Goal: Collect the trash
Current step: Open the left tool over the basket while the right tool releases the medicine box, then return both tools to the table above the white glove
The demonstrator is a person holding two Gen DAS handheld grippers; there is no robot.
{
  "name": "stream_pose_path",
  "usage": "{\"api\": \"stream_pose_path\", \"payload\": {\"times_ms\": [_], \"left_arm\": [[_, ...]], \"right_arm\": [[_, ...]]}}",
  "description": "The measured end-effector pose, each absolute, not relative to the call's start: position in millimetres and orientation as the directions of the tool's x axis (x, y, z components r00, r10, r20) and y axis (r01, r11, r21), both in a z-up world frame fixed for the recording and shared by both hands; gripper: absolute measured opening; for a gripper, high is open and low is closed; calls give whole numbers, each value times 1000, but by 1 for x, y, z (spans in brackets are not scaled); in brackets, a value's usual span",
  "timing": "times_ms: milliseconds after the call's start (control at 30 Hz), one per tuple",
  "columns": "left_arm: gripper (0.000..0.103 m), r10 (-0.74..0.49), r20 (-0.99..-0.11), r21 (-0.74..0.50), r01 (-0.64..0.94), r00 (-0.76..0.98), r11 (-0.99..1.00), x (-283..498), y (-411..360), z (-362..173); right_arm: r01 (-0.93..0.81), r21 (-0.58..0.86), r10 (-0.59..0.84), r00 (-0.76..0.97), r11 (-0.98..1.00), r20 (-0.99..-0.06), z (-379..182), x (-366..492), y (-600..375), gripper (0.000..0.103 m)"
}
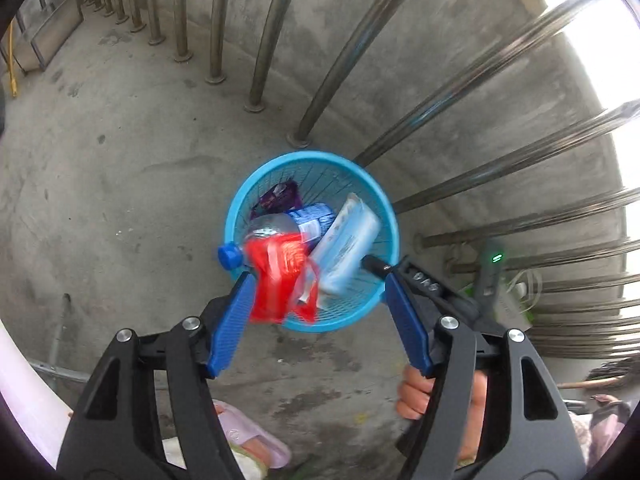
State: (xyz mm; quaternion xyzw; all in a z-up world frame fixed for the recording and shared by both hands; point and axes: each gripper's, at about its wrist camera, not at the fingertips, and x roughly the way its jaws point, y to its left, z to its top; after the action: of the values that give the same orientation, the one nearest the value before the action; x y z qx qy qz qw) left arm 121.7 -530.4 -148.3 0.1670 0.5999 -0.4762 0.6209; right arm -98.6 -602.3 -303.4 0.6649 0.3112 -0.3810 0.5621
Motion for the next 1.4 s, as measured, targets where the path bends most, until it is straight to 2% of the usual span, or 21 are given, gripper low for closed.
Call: {"api": "stream_pose_path", "payload": {"times_ms": [200, 400, 567, 767, 900, 1133, 1233, 1333, 1400], "left_arm": [[63, -473, -876, -346, 805, -94, 482, 128, -500, -108], [63, -560, -828, -322, 790, 32, 521, 142, -435, -52], [65, -603, -779, -315, 724, 173, 614, 151, -333, -11], [68, -544, -732, -258, 572, 411, 779, 152, -165, 32], [73, -428, -693, -217, 399, 580, 891, 135, -44, 51], [75, -272, -691, -289, 90, 669, 953, 99, 118, 34], [75, -268, -708, -321, 41, 654, 946, 86, 146, 14], [75, -300, -715, -350, 49, 632, 935, 76, 151, -7], [67, -332, -718, -370, 69, 612, 926, 72, 151, -21]], "right_arm": [[843, 516, -38, 517, -150, -855, -300, -109, -593, 76], [818, 571, -97, 564, -70, -820, -266, -110, -579, 76], [792, 601, -150, 610, 104, -778, -212, -83, -555, 76], [740, 561, -120, 637, 371, -762, -144, -31, -504, 72], [615, 515, -48, 667, 597, -743, -94, 8, -442, 72], [226, 533, 282, 650, 815, -706, -43, 82, -300, 72], [63, 548, 412, 589, 834, -695, -36, 107, -234, 72], [-50, 539, 484, 516, 840, -707, -37, 125, -174, 72], [-105, 528, 510, 469, 843, -721, -42, 131, -140, 71]]}}
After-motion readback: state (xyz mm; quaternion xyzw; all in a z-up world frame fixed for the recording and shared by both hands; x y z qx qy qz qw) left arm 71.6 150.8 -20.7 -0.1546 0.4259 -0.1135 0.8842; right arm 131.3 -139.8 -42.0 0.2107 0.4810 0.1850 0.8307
